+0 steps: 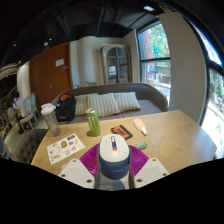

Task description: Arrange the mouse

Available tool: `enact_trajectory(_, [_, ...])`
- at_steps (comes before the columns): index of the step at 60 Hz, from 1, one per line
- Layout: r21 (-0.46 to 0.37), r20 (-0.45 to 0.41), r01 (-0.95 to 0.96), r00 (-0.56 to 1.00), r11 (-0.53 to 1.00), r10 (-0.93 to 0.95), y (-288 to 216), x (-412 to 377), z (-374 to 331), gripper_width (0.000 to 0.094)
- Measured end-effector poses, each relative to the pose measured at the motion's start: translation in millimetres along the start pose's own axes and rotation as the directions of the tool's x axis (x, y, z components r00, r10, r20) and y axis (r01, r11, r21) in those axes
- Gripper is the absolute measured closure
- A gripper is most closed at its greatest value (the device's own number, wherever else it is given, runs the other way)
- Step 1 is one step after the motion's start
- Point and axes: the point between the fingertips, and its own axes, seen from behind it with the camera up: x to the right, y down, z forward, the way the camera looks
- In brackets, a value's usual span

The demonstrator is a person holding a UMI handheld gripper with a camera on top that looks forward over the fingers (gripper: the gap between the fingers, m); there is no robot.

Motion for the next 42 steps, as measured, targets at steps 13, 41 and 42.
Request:
enact_trajectory(13, [-0.207,0.047,0.066,0.997,0.976,-0.057,143.4,-77.1,31.0,0.0552])
enact_trajectory(41, [-0.362,0.088,0.114,0.992,0.925,-0.088,171.8,-62.6,-17.0,0.0084])
enact_trajectory(42, [-0.368,0.092,0.123,0.991,0.922,-0.095,172.1,-60.0,-25.0,0.0083])
